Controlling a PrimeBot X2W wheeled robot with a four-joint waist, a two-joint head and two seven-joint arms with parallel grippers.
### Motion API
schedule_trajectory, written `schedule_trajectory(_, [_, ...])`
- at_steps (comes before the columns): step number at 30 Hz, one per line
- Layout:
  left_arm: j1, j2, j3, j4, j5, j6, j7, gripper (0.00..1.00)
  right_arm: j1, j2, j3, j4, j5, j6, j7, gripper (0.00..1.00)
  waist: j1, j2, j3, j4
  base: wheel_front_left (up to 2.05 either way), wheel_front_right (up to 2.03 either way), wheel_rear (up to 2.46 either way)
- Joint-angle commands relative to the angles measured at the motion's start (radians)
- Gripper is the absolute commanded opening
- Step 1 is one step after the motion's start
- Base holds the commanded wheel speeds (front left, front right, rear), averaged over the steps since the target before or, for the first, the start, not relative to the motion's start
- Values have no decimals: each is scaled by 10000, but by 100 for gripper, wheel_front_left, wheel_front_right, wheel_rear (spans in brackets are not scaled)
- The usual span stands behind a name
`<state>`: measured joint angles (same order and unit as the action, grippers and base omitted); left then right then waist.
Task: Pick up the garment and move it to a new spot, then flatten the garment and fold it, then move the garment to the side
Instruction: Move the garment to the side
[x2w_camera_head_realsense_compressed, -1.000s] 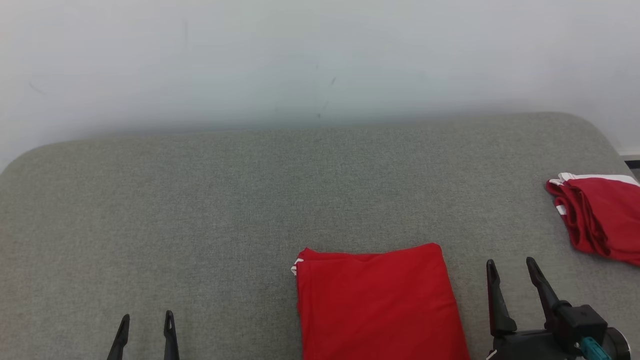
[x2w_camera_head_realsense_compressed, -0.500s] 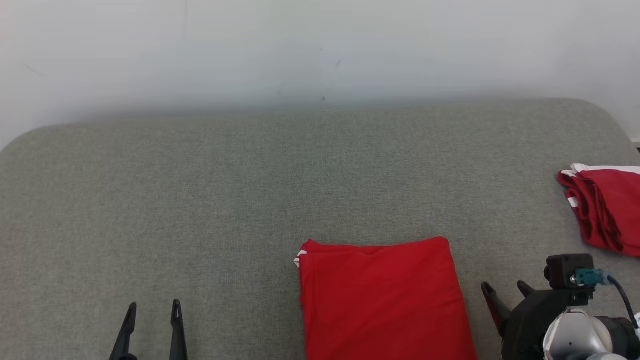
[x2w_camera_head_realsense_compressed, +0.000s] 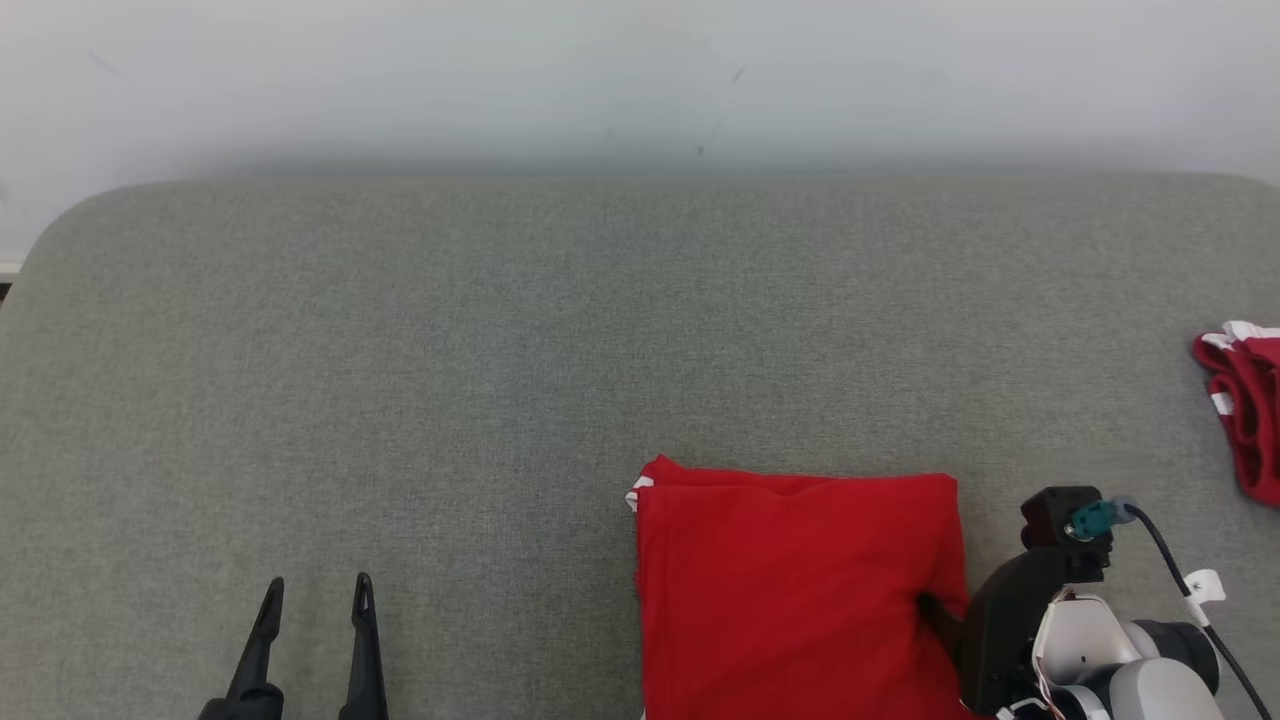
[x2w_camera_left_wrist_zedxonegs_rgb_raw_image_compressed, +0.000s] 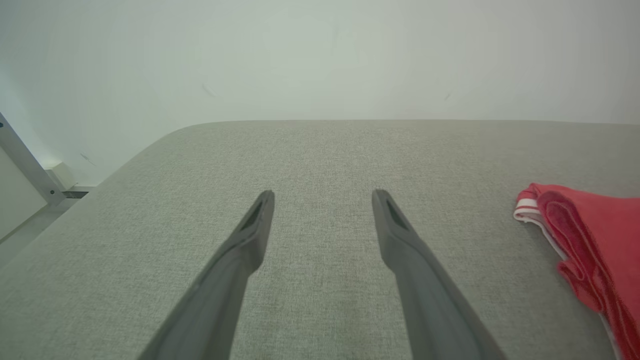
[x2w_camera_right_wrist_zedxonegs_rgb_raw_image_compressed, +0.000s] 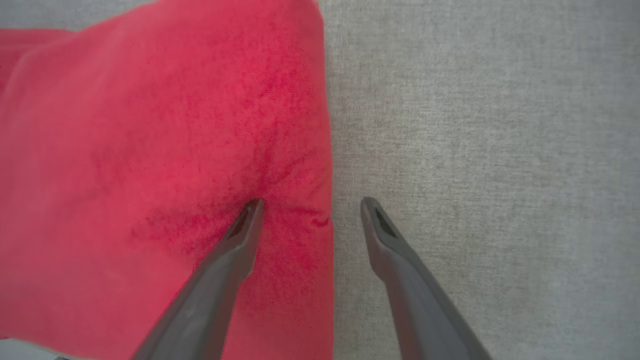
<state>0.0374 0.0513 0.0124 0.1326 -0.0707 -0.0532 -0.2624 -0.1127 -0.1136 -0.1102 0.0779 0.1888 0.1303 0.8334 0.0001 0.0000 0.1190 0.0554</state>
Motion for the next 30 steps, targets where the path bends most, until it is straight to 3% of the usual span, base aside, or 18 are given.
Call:
schedule_trajectory(1, [-136, -13, -18, 33, -114, -42, -28, 100, -218, -52, 130, 369, 8, 1, 17, 100, -1, 0, 168, 146, 0, 0, 0])
schedule_trajectory(3, [-174, -13, -19, 37, -128, -37, -29, 100, -327, -116, 228, 553, 20, 1, 53, 100, -1, 0, 196, 157, 0, 0, 0])
schedule_trajectory(4, [-202, -14, -29, 45, -140, -28, -29, 100, -446, -196, 333, 730, 8, 1, 61, 92, -1, 0, 221, 163, 0, 0, 0])
schedule_trajectory(6, [-240, -13, -57, 59, -126, -1, -29, 100, -672, -337, 585, 1023, 9, 1, 8, 0, -1, 0, 255, 147, 0, 0, 0])
schedule_trajectory(13, [-452, -13, -125, -67, -118, 36, -28, 100, -2300, -1215, 1665, 1603, 45, 1, -436, 0, -1, 0, 523, -374, 0, 0, 0])
schedule_trajectory(20, [-760, 17, -62, -422, 16, -130, -28, 100, -4565, -2200, 2662, 2146, 463, 1, -215, 0, -1, 0, 1056, -1278, 0, 0, 0])
schedule_trajectory(30, [-1441, 192, -133, -923, 176, -368, -28, 100, -6764, -3399, 2070, 2910, 210, 1, 220, 0, -1, 0, 2126, -2314, 0, 0, 0])
